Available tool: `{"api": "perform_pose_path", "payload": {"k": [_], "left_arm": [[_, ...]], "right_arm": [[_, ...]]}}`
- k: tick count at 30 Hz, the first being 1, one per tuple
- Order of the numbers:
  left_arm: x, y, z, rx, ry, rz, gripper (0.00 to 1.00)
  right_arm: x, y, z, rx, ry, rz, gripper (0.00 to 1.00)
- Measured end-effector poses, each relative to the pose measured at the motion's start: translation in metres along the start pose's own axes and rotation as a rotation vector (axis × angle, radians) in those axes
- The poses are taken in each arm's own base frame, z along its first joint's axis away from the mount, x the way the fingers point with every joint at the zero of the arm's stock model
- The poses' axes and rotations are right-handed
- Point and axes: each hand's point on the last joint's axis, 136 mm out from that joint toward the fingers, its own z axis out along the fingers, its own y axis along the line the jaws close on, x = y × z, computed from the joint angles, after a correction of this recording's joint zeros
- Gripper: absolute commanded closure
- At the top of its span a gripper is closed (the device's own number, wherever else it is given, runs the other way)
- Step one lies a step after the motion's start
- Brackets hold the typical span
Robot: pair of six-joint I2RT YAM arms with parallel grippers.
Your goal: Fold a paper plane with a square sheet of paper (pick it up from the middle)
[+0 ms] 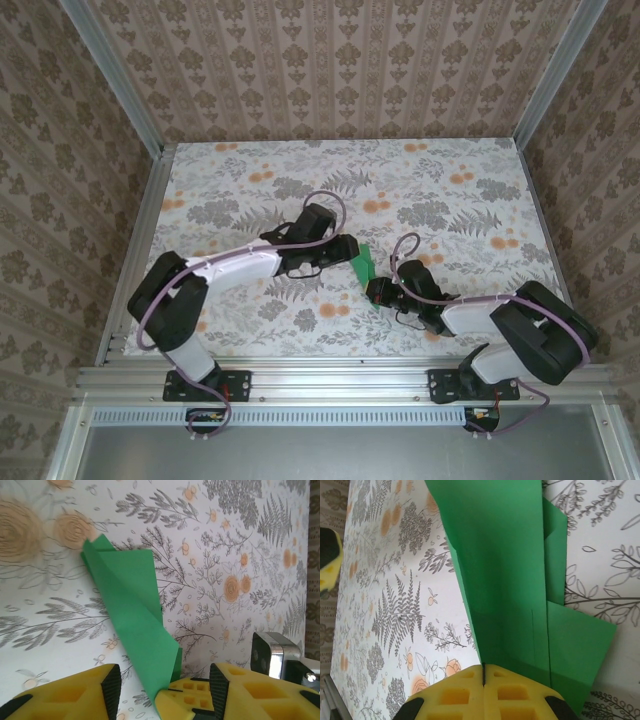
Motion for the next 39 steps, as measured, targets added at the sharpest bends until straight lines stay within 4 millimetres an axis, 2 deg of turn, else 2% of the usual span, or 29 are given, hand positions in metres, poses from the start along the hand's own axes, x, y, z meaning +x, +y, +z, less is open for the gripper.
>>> {"api": "perform_pose_path", "payload": {"k": [7,15,17,20,23,25,29,32,37,39], "left_arm": [[0.006,-0.014,0.03,0.008,0.055,0.039,0.5],[0.005,-0.012,0.06,0.004,0.083,0.025,0.5],[0.005,-0.01,0.065,-0.002,0.087,0.022,0.51],[0.005,-0.008,0.071,-0.007,0.092,0.02,0.51],[0.006,-0.007,0.073,-0.006,0.095,0.019,0.52],[0.005,-0.008,0.073,-0.005,0.095,0.018,0.52],[0.002,-0.012,0.072,0.007,0.088,0.011,0.52],[-0.002,-0.015,0.073,0.018,0.085,0.006,0.53],[-0.006,-0.017,0.077,0.025,0.084,0.0,0.53],[-0.006,-0.017,0.078,0.025,0.087,-0.002,0.53]], "right_arm": [[-0.004,-0.013,-0.004,0.013,-0.026,0.069,1.0],[-0.005,-0.008,-0.003,-0.019,-0.019,0.073,0.96],[-0.004,-0.007,-0.003,-0.026,-0.01,0.071,0.91],[-0.003,-0.007,-0.003,-0.027,-0.003,0.049,0.77],[-0.005,-0.002,-0.007,-0.024,0.003,0.004,0.7],[-0.009,0.003,-0.01,-0.021,0.003,-0.038,0.59],[-0.018,0.013,-0.017,0.003,0.002,-0.146,0.53],[-0.018,0.013,-0.02,0.054,0.008,-0.24,0.48],[-0.016,0.003,-0.026,0.189,-0.011,-0.416,0.42],[-0.018,-0.002,-0.028,0.241,-0.029,-0.495,0.36]]}}
